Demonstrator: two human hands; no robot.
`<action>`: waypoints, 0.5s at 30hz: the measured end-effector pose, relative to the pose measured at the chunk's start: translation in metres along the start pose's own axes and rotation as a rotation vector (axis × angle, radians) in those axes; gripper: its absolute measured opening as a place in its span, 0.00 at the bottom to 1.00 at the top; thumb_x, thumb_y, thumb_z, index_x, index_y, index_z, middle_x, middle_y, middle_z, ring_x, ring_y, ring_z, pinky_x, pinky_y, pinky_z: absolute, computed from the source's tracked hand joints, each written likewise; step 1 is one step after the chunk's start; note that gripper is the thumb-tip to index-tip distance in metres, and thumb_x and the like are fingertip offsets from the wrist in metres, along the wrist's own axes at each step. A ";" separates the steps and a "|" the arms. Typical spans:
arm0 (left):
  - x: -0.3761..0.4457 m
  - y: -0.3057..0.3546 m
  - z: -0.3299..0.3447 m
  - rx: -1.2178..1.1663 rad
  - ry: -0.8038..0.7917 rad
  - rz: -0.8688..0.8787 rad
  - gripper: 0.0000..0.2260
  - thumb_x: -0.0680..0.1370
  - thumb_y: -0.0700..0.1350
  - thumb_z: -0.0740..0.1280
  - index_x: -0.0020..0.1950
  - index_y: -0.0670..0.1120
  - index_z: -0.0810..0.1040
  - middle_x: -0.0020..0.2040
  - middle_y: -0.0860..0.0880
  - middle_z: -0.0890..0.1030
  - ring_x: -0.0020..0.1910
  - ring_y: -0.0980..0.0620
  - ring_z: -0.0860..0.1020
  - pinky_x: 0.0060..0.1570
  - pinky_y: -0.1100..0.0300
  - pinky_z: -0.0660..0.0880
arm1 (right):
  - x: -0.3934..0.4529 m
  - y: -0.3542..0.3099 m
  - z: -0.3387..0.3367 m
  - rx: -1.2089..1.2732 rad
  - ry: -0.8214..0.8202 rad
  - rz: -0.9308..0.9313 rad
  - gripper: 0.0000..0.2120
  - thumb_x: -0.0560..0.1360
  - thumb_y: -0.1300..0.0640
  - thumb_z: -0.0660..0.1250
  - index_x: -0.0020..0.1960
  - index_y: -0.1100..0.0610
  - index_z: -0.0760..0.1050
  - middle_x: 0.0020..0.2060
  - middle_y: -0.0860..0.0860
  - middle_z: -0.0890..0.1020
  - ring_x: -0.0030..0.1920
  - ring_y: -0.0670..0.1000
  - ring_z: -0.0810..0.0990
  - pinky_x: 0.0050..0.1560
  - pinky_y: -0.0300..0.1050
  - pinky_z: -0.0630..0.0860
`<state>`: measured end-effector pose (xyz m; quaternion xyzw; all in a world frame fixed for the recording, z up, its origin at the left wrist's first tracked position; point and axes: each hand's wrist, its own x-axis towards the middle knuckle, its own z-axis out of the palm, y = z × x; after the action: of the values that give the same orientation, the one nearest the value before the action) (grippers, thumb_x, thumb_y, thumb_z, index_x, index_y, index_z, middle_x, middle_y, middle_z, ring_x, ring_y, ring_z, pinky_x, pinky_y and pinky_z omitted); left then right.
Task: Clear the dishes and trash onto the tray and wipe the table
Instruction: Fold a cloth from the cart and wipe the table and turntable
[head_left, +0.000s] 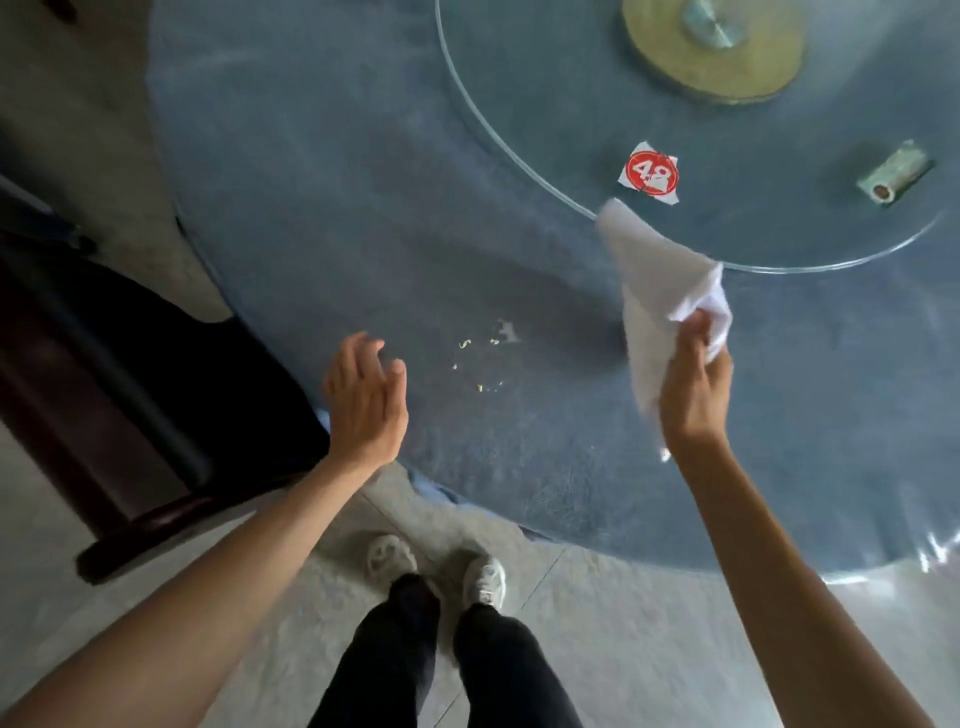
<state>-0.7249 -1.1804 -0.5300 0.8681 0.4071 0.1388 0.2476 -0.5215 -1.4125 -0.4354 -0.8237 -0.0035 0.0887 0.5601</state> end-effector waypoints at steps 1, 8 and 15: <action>0.006 -0.004 -0.002 0.001 -0.007 -0.012 0.26 0.82 0.55 0.48 0.65 0.38 0.72 0.69 0.39 0.71 0.67 0.37 0.70 0.66 0.44 0.64 | -0.006 0.007 -0.019 0.000 0.016 -0.010 0.21 0.76 0.29 0.58 0.35 0.44 0.72 0.27 0.40 0.71 0.31 0.41 0.67 0.31 0.37 0.68; 0.047 -0.029 -0.011 0.051 -0.077 -0.029 0.34 0.80 0.60 0.43 0.70 0.35 0.68 0.75 0.36 0.64 0.78 0.36 0.58 0.74 0.44 0.57 | -0.043 0.092 -0.003 -0.636 -0.102 -0.002 0.36 0.79 0.25 0.37 0.81 0.38 0.60 0.84 0.52 0.44 0.83 0.53 0.38 0.79 0.64 0.34; 0.117 -0.080 -0.027 0.083 -0.119 0.122 0.32 0.81 0.58 0.45 0.70 0.34 0.68 0.74 0.35 0.66 0.79 0.36 0.57 0.75 0.42 0.58 | -0.051 0.071 0.129 -0.890 -0.134 0.055 0.21 0.81 0.29 0.34 0.73 0.18 0.40 0.82 0.55 0.35 0.81 0.57 0.28 0.74 0.73 0.29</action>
<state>-0.7147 -1.0376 -0.5460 0.9075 0.3434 0.0848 0.2265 -0.5979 -1.3252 -0.5398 -0.9766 -0.0560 0.1466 0.1472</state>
